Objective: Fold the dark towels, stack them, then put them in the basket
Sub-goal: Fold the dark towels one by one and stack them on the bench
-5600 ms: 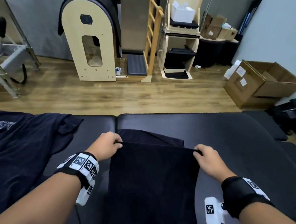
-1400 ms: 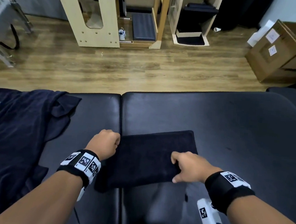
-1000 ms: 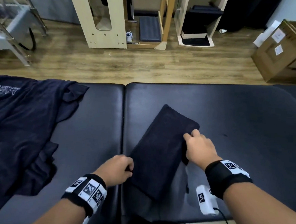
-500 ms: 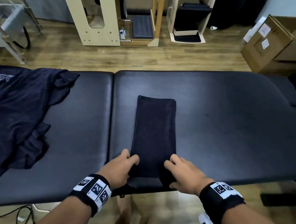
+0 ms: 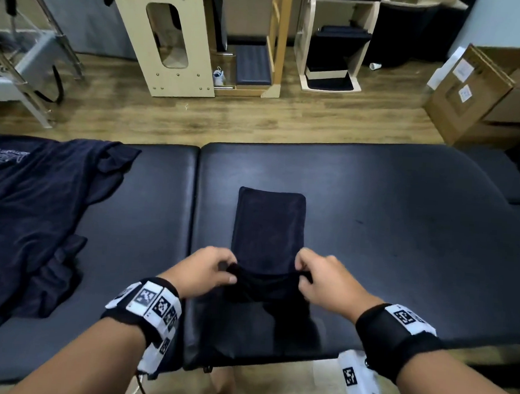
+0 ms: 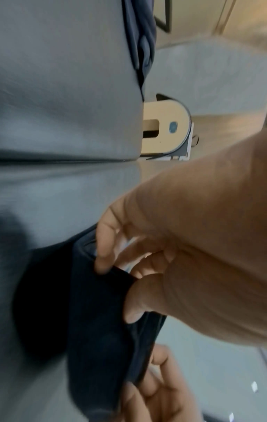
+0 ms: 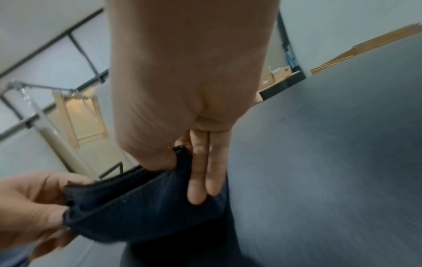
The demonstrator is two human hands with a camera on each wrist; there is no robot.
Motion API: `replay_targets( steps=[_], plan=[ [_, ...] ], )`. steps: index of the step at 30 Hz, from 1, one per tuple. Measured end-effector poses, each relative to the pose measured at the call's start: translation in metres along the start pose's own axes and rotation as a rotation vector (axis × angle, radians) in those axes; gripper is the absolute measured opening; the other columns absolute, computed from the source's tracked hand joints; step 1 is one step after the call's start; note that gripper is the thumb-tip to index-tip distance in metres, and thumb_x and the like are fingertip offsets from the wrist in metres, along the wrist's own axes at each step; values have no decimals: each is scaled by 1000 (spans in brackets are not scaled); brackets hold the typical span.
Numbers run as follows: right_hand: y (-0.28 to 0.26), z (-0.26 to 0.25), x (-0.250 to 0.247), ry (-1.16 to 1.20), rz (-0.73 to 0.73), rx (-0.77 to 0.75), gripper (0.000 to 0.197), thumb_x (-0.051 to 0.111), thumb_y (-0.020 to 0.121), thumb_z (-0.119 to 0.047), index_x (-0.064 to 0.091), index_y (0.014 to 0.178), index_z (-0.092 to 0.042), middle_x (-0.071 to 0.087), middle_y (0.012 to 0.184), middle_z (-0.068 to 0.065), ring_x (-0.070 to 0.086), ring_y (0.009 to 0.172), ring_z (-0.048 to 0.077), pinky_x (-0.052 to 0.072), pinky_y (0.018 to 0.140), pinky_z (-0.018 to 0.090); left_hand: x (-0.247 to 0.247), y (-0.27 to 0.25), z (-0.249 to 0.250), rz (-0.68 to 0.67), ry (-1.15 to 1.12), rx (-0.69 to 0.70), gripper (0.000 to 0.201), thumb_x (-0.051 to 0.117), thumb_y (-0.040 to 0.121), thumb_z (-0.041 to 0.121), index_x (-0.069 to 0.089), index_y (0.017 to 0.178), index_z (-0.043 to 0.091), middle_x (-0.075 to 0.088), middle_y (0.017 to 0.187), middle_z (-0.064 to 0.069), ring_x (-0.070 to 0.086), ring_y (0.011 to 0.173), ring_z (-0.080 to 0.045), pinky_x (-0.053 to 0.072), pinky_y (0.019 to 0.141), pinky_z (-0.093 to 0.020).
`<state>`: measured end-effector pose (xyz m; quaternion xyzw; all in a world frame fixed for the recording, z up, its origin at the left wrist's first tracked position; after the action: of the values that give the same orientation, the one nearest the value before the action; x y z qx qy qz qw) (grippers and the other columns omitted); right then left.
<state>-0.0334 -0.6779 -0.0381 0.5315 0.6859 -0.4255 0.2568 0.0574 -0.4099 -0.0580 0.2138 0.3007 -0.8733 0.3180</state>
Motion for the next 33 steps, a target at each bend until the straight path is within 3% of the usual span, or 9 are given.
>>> replay_targets(
  steps=[3, 7, 14, 17, 20, 23, 25, 29, 33],
  plan=[
    [27, -2, -29, 183, 121, 49, 18, 59, 85, -14, 48, 87, -27, 67, 73, -3, 66, 63, 16, 57, 69, 39, -28, 25, 8, 108, -154, -24, 12, 71, 89, 11, 60, 90, 6, 53, 65, -2, 59, 54, -15, 49, 61, -32],
    [69, 6, -54, 275, 155, 152, 38, 87, 68, -24, 60, 93, -31, 71, 79, -1, 58, 60, 9, 55, 72, 32, -51, 68, 16, 259, -312, -54, 16, 68, 92, 10, 59, 100, 20, 59, 57, -5, 60, 50, -19, 48, 53, -31],
    [149, 22, -64, 239, 292, 300, 26, 73, 88, -21, 62, 111, -26, 67, 79, -6, 61, 93, 21, 41, 73, 24, -79, 145, 2, 240, -315, -154, 52, 73, 86, 9, 52, 132, 22, 57, 68, -2, 61, 52, -19, 51, 55, -27],
    [165, 24, -53, 215, 309, 371, 37, 67, 93, -22, 55, 128, -23, 65, 111, -1, 53, 116, 25, 42, 91, 28, -81, 166, -5, 324, -176, -179, 48, 63, 91, 14, 46, 134, 26, 64, 88, -1, 70, 72, -21, 54, 68, -27],
    [165, 24, -36, 50, 301, 265, 25, 67, 90, -28, 56, 111, -22, 55, 113, 0, 57, 106, 27, 48, 90, 37, -76, 169, -11, 312, 99, -54, 46, 67, 90, 28, 49, 132, 29, 48, 120, 1, 58, 106, -23, 48, 98, -37],
    [155, 18, -17, -163, 130, 85, 31, 62, 90, -45, 63, 114, -26, 50, 115, -4, 52, 106, 24, 49, 91, 36, -68, 163, -11, 119, 431, 226, 62, 69, 81, 52, 50, 137, 35, 37, 140, 5, 44, 121, -24, 46, 101, -44],
    [150, 19, -7, -316, 74, 131, 42, 56, 92, -51, 56, 128, -29, 45, 129, -5, 48, 112, 25, 52, 89, 41, -64, 162, -15, -22, 665, 192, 86, 64, 79, 64, 30, 152, 35, 20, 159, 6, 31, 134, -27, 40, 106, -46],
    [153, 16, -4, -328, 115, 374, 40, 47, 100, -43, 42, 136, -27, 39, 129, 3, 55, 103, 29, 50, 68, 38, -68, 156, -20, -57, 689, -15, 100, 63, 84, 59, 6, 158, 25, -2, 164, -9, 19, 144, -31, 35, 112, -45],
    [148, 4, -4, -381, 153, 358, 37, 52, 96, -39, 51, 128, -22, 45, 115, 6, 55, 94, 30, 48, 63, 37, -62, 140, -13, 52, 612, -1, 81, 55, 92, 37, 10, 157, 21, 21, 148, -13, 45, 125, -34, 50, 96, -43]
  ],
)
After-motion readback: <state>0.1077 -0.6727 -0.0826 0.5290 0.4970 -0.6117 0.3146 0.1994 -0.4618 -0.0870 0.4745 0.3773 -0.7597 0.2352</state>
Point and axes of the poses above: each hand's wrist, its own y-axis towards the middle knuckle, its own x-axis out of the palm, z = x × y, the point moved 1 cm from there along y, towards the middle knuckle
